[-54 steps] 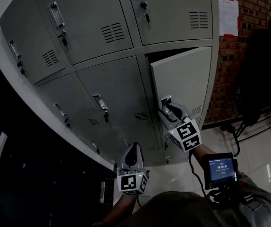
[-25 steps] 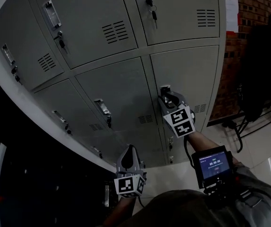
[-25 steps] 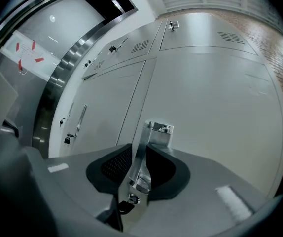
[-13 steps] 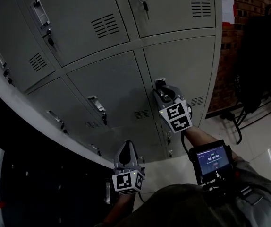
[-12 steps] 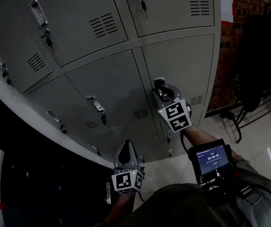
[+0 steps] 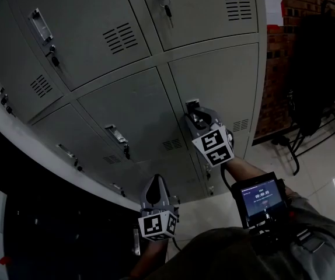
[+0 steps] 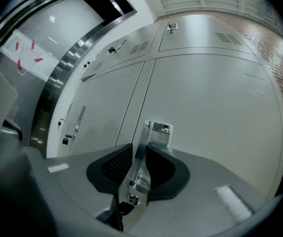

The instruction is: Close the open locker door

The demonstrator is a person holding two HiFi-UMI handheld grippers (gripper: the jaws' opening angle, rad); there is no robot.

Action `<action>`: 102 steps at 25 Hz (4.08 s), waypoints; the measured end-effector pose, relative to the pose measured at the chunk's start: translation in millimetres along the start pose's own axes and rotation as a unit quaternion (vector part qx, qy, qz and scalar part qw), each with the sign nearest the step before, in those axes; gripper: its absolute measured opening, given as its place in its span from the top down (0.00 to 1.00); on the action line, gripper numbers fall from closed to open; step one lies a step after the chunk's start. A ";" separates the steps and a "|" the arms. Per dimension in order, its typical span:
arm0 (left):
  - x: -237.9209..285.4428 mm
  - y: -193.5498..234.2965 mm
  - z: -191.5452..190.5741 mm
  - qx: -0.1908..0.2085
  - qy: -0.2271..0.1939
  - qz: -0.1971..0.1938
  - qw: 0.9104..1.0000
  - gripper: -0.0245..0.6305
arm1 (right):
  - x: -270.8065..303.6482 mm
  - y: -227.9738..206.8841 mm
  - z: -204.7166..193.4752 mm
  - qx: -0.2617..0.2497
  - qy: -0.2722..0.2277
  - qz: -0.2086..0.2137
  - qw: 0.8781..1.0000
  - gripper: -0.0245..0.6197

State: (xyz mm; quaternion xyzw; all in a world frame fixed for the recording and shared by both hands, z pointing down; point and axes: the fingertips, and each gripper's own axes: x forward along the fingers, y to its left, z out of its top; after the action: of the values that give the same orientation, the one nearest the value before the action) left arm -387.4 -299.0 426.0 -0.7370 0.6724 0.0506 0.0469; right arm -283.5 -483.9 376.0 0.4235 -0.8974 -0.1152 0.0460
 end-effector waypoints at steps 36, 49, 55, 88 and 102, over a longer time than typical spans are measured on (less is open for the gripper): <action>-15.6 -118.3 21.0 0.004 -0.004 -0.030 1.000 0.96 | -141.9 -41.4 0.8 0.011 -0.012 -0.001 1.000 0.86; -69.6 -221.2 34.9 0.020 0.001 -0.005 1.000 0.96 | -282.0 -61.6 -0.2 0.030 -0.038 0.019 0.999 0.95; -86.6 -246.9 44.6 0.024 0.003 -0.007 1.000 0.96 | -330.6 -58.1 -2.1 0.036 -0.034 0.010 0.999 0.95; -300.1 -217.1 78.4 -0.008 -0.011 -0.051 0.999 0.96 | -522.2 130.6 24.5 0.023 0.024 -0.046 0.998 0.95; -303.5 -256.8 87.1 0.000 -0.020 -0.060 0.998 0.96 | -546.5 105.7 30.9 0.021 0.002 -0.056 0.998 0.95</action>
State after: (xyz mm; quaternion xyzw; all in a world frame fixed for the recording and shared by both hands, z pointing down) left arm -160.2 35.8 381.8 -0.7749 0.6258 0.0622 0.0633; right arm -20.1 7.3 380.2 0.4739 -0.8745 -0.0976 0.0326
